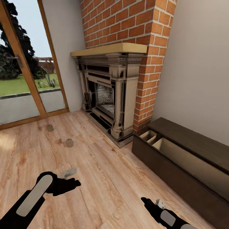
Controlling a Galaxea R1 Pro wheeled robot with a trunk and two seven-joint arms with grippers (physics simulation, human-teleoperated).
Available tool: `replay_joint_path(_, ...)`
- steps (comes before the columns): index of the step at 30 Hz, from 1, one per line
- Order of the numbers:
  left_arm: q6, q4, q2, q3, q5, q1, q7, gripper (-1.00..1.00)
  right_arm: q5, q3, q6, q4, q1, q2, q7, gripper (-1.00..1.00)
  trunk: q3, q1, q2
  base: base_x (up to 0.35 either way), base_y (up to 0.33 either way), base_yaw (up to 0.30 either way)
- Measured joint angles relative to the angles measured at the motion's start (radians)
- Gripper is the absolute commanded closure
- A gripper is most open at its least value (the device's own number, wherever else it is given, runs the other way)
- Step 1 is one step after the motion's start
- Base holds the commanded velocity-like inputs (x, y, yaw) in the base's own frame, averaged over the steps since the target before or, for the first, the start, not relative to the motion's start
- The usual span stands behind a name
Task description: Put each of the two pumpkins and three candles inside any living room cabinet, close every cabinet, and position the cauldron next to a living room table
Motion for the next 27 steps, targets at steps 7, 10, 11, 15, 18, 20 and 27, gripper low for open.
replay_joint_path(7,0.000,0.000,0.000,0.000,0.000,0.000,0.000,-1.00,0.000,0.000,0.000,0.000,0.000,0.000,0.000,-1.00,0.000,0.000,0.000,0.000,0.000,0.291)
replay_joint_path(10,0.000,0.000,0.000,0.000,0.000,0.000,0.000,-1.00,0.000,0.000,0.000,0.000,0.000,0.000,-0.001,-1.00,0.000,0.000,0.000,0.000,0.000,0.291)
replay_joint_path(11,0.000,0.000,0.000,0.000,0.000,0.000,-0.001,-1.00,0.000,0.000,0.000,0.000,0.000,0.000,0.000,-1.00,0.000,0.000,0.000,0.000,0.000,0.291)
replay_joint_path(15,0.000,0.000,0.000,0.000,0.000,0.000,-0.001,-1.00,0.000,0.000,-0.001,0.000,0.000,0.000,-0.001,-1.00,0.000,0.000,0.000,0.000,0.000,0.291)
replay_joint_path(18,0.000,0.000,0.000,0.000,0.000,0.000,-0.001,-1.00,0.000,0.000,-0.001,0.000,0.000,0.000,-0.001,-1.00,0.000,0.000,0.000,0.000,0.000,0.291)
replay_joint_path(20,0.000,0.000,0.000,0.000,0.000,0.000,-0.001,-1.00,0.000,0.000,-0.001,0.000,0.000,0.000,-0.001,-1.00,0.000,0.000,0.000,0.000,0.000,0.291)
replay_joint_path(27,0.000,0.000,0.000,0.000,0.000,0.000,-0.002,-1.00,0.000,0.000,-0.007,0.000,0.000,0.000,0.000,-1.00,0.000,0.000,0.000,0.000,0.000,0.291)
